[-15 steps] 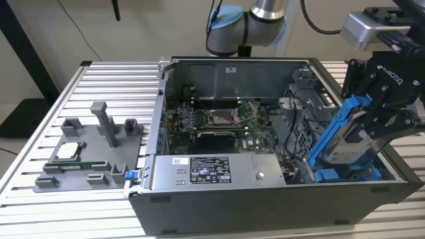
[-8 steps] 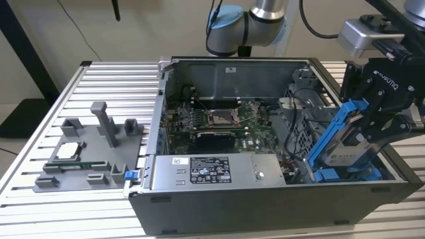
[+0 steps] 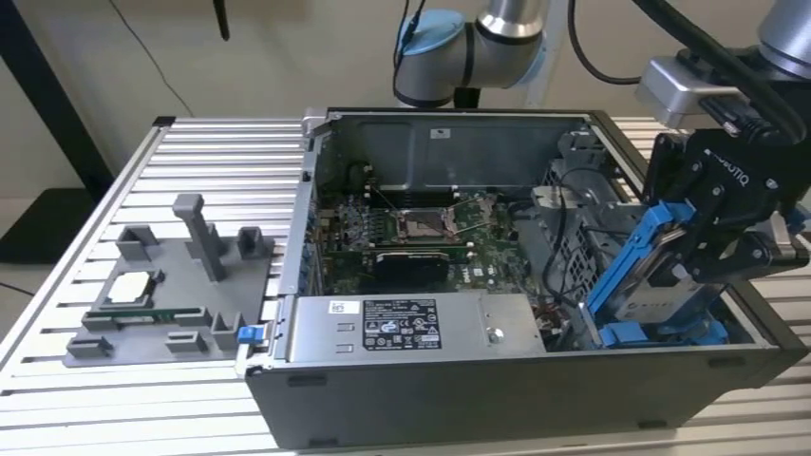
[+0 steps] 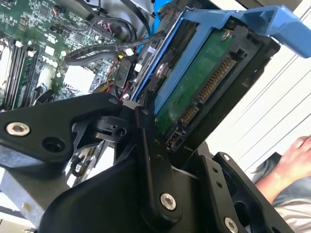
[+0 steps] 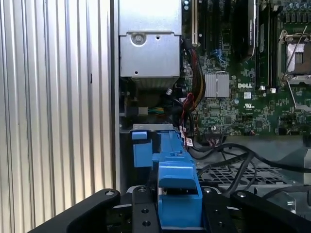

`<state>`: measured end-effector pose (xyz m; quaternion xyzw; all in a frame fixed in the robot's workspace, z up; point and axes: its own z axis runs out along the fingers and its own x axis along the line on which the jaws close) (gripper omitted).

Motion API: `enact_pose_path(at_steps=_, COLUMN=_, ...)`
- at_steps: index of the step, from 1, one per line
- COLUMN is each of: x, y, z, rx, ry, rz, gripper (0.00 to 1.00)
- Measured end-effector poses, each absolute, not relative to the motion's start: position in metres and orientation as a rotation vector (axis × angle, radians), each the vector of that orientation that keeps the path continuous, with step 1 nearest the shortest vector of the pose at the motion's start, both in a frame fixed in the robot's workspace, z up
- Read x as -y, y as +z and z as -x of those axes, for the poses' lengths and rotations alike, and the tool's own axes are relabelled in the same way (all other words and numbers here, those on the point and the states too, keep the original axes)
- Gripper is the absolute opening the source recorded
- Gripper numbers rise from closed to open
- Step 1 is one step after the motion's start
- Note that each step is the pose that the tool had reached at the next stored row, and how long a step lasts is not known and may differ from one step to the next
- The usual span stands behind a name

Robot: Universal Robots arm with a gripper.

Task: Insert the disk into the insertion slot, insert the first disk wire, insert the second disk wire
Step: 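Insert the disk into the insertion slot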

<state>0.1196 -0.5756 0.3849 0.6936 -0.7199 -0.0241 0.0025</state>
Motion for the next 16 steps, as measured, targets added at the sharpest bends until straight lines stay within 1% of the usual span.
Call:
enact_pose_path(at_steps=11, x=0.5756, y=0.3824, z=-0.1196, rx=2.259, ry=-0.076, rz=-2.176, gripper=0.00)
enact_pose_path(at_steps=12, x=0.5756, y=0.3824, z=-0.1196, rx=2.258, ry=-0.076, rz=-2.176, gripper=1.00)
enact_pose_path(at_steps=16, x=0.5757, y=0.3821, z=-0.1196, rx=2.258, ry=-0.076, rz=-2.176, gripper=1.00)
